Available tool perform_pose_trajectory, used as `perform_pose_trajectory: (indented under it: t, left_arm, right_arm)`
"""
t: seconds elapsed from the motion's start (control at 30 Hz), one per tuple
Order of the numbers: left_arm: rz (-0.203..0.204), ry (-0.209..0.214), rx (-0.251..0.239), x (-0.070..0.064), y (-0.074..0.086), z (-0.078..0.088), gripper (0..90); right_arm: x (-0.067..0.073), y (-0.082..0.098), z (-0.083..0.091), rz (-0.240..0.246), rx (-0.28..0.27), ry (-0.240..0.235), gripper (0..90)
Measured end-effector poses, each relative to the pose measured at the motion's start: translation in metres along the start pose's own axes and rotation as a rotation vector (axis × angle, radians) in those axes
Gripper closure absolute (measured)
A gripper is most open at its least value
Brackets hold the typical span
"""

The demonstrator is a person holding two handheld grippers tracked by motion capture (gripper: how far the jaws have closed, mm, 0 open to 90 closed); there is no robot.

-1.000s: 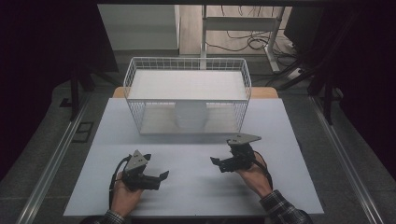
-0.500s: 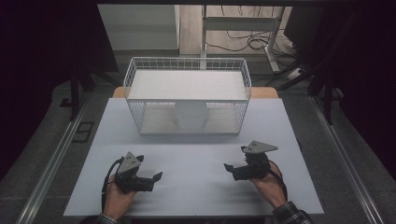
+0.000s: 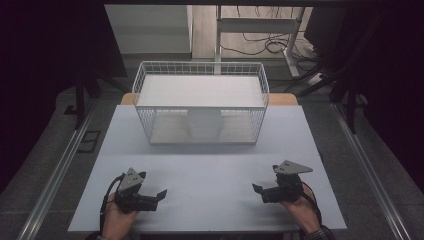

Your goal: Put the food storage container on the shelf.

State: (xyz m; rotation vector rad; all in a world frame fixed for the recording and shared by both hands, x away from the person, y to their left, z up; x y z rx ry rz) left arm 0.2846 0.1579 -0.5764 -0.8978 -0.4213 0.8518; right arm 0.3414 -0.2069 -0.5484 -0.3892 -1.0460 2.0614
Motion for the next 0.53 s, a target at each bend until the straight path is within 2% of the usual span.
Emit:
perform_pose_trajectory:
  t: [0.13, 0.23, 0.37, 0.53]
  left_arm:
    - [-0.001, -0.006, 0.017, -0.001, 0.006, 0.003, 1.0]
    - [0.005, -0.006, 0.029, -0.002, 0.011, 0.005, 0.7]
    - [0.029, 0.003, 0.040, -0.001, 0.016, 0.007, 0.6]
    - [0.031, 0.007, 0.032, -0.001, 0.015, 0.006, 0.7]
  right_arm:
    - [-0.001, 0.008, 0.003, -0.016, 0.012, 0.008, 0.0]
    - [-0.001, 0.020, 0.005, -0.037, 0.055, 0.005, 0.0]
    - [0.000, 0.027, 0.004, -0.031, 0.090, 0.011, 0.0]
    - [0.000, 0.029, 0.003, -0.019, 0.099, 0.021, 0.0]
Point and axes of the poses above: each handheld gripper's, and its own axes: z roughly backward along the jaws, y roughly out of its underside, x roughly to its left, the point moved 9 cm from there along -z, roughly forward along the jaws, and after that the axes turned 5 degrees about -z, right-handed, at the moved point
